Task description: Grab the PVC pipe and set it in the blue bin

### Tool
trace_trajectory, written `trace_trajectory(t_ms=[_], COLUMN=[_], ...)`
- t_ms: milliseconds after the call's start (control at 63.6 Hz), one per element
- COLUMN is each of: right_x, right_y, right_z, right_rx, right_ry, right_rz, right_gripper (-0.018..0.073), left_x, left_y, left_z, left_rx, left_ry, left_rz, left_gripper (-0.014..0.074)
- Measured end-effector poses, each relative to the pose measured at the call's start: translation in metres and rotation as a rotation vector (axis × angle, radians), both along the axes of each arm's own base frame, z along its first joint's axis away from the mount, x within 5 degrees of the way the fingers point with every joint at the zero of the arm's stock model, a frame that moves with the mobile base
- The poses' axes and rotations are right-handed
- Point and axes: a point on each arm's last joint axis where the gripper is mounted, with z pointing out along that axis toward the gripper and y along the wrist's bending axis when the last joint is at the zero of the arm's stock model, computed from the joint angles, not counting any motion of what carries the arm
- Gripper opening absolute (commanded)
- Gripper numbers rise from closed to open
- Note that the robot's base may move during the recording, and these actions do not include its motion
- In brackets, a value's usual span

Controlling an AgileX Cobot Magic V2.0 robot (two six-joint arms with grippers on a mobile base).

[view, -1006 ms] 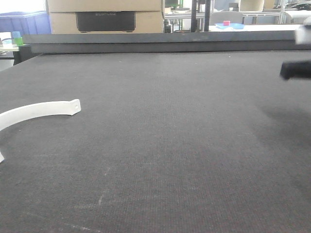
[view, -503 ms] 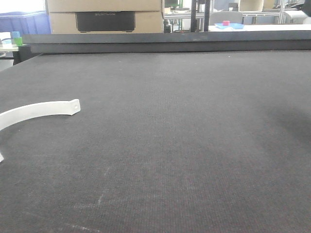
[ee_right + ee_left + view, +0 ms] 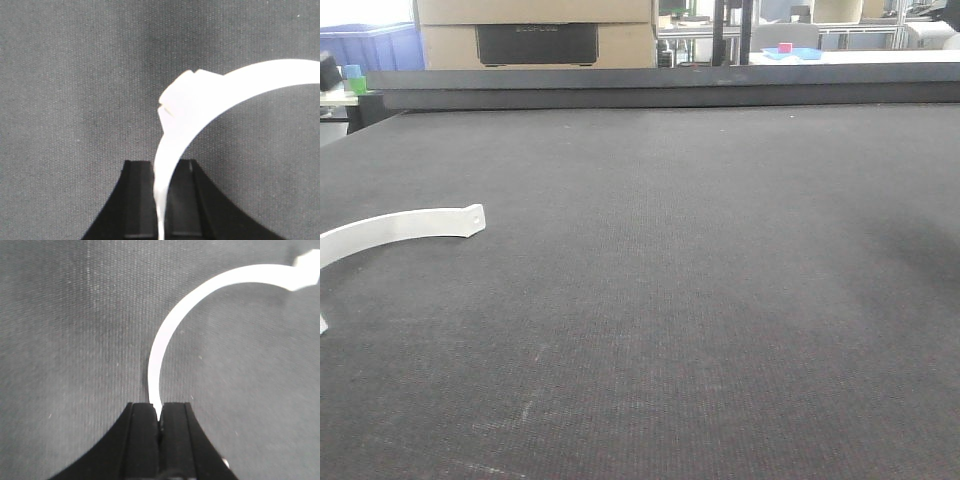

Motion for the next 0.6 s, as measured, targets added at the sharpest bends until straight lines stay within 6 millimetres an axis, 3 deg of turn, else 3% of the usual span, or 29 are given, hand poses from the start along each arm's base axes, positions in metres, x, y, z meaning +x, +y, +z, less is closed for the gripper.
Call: trace_trajectory(t_ms=[299, 597], right_x=[0.002, 0.004], right_y=[0.0, 0.0], right_z=[0.001, 0.001], right_rx=[0.001, 0.002], right_ry=[-0.029, -0.044], right_rz=[0.002, 0.001], right_gripper=[-0.0168, -0.0168], left_x=[0.012, 0.02], left_y=[0.0, 0.0], left_z=[-0.025, -0.045], left_rx=[0.008, 0.01], left_ry=[0.056, 0.091], left_rz=[-0.002, -0.001], left_gripper=[0.0177, 0.0202])
